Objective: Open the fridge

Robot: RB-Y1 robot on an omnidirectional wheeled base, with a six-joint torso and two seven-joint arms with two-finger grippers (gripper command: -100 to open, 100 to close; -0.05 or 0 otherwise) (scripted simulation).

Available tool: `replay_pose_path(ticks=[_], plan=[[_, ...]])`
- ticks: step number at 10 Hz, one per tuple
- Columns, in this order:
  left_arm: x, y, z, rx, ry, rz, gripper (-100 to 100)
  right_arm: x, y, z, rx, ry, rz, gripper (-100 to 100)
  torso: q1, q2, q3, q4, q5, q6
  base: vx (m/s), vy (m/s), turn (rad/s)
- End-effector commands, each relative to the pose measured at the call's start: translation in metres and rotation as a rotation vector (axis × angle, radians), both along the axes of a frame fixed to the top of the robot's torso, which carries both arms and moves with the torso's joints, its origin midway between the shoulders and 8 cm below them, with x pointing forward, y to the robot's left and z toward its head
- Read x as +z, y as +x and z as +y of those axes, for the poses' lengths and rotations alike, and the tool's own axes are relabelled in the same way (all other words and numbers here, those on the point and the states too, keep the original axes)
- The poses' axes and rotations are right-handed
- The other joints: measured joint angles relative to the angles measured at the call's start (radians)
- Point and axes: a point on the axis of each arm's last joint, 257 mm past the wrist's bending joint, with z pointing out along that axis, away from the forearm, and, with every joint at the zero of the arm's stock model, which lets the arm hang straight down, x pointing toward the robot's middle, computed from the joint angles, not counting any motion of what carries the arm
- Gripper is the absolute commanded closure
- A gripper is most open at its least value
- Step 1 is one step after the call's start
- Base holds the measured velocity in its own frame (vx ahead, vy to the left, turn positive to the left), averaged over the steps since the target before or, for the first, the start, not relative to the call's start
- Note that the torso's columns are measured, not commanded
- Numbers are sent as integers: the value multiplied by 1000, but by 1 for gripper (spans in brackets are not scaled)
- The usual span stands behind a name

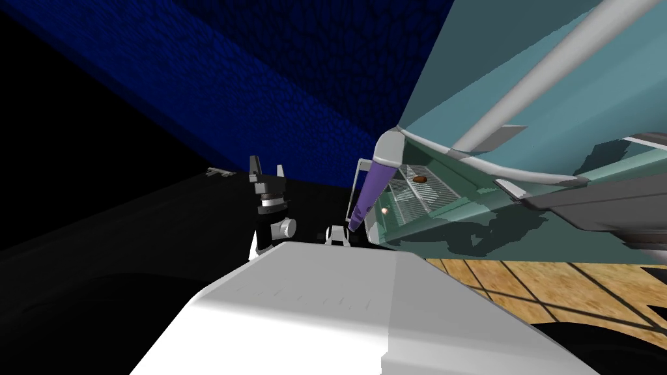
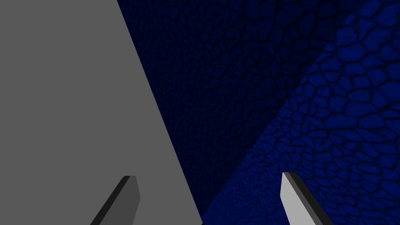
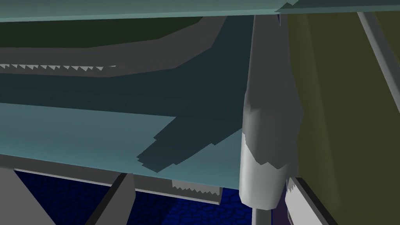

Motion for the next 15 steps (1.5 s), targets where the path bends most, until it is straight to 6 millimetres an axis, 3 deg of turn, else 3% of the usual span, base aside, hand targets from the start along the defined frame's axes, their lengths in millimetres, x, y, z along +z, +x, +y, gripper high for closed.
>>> replay_pose_path(ticks=[1, 2, 3, 4, 7, 9, 10, 15], plan=[[0, 0, 0, 0, 0, 0, 0, -1, -1, -7, -7, 24, 6, -100, -1, 1, 2, -1, -3, 2, 18, -7, -15], [0, 0, 0, 0, 0, 0, 0, -5, 0, -3, -1, 15, 16, -100, -5, 1, 2, -2, -5, 2, -5, 4, -19], [0, 0, 0, 0, 0, 0, 0, -6, -1, -4, -3, 20, 19, 100, -6, 2, 4, -3, -7, 3, -4, 0, -14], [0, 0, 0, 0, 0, 0, 0, -7, -5, -19, -40, 25, 20, 100, -7, 2, 4, -3, -8, 4, 98, 165, -32], [0, 0, 0, 0, 0, 0, 0, -7, -9, -33, -75, 27, 20, 100, -1, -6, -1, -6, -7, 1, 131, 245, -35], [0, 0, 0, 0, 0, 0, 0, -8, -19, -61, -146, 31, 18, 100, -4, -6, -3, -6, -5, -1, 127, 286, -18], [0, 0, 0, 0, 0, 0, 0, -8, -19, -61, -146, 31, 18, 100, -5, -8, -3, -6, -6, -1, 142, 291, -20], [0, 0, 0, 0, 0, 0, 0, -8, -38, -102, -251, 35, 16, 100, -8, -8, -5, -6, -5, -3, 128, 253, -10]])
